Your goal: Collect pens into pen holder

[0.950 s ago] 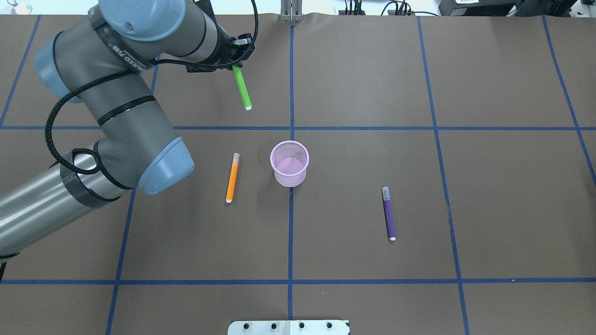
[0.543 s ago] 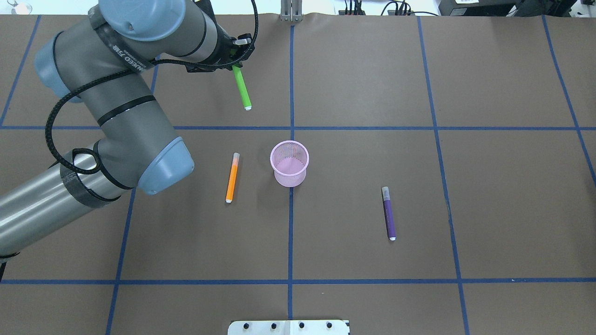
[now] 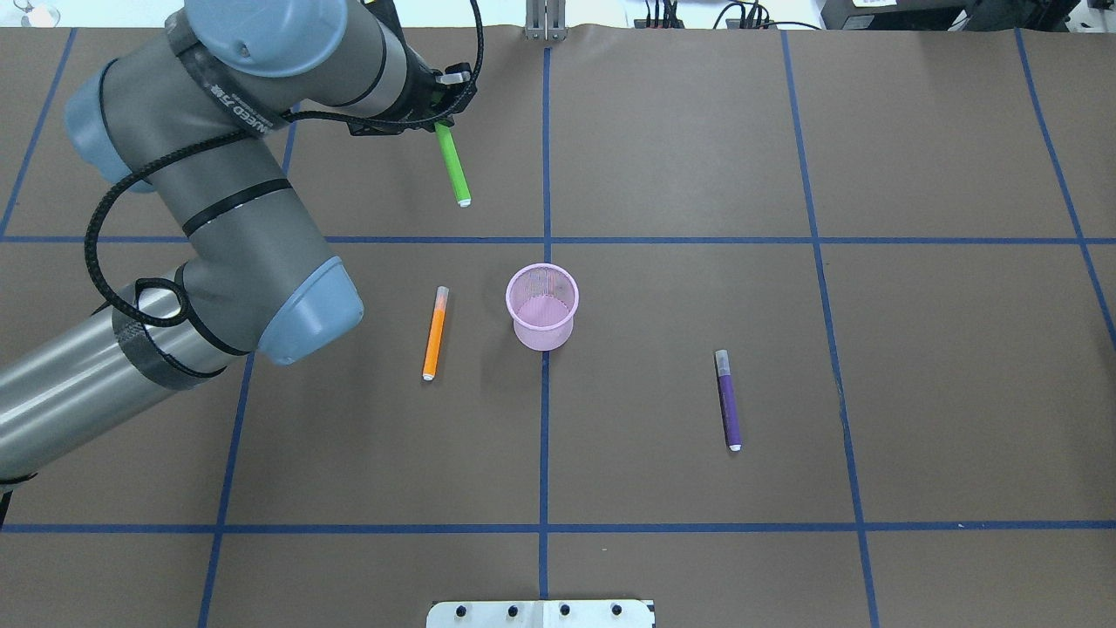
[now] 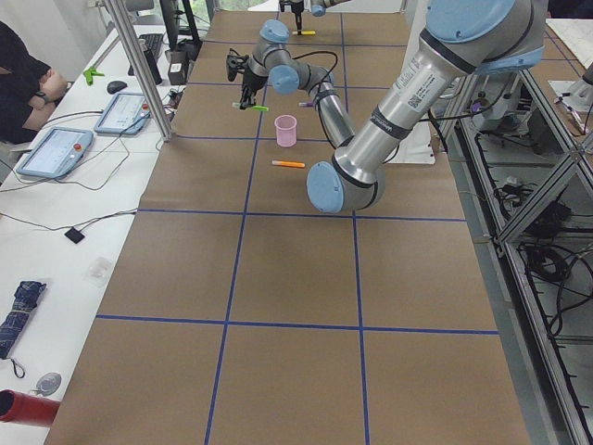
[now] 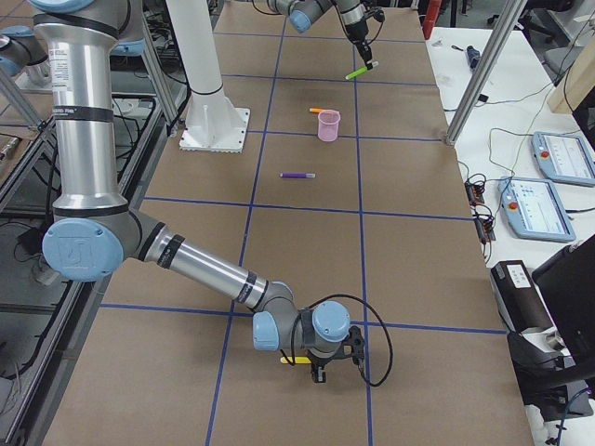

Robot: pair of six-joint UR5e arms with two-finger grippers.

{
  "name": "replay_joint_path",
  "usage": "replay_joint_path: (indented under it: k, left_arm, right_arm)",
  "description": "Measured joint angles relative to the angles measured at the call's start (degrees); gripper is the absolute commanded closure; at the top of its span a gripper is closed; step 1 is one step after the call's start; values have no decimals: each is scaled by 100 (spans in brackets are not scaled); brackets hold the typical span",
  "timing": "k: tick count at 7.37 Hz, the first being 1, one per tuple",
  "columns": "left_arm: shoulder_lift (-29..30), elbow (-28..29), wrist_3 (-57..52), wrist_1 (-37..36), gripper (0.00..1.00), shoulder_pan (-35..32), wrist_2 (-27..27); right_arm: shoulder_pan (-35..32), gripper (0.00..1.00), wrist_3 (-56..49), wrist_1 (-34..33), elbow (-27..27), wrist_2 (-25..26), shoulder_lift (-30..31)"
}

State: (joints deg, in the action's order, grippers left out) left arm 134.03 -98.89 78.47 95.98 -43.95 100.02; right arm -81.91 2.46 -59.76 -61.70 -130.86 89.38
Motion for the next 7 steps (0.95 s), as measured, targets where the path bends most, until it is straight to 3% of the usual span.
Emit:
replay_joint_path:
  k: [2,7]
  left_arm:
    - [0,-6,2,-5,100,0,0]
    - [20,-8,18,16,100,2,-8]
  right_arm:
    - [0,100,7,4,1,-14,0]
    - [-10,100,67,-10,-206,-96,-73]
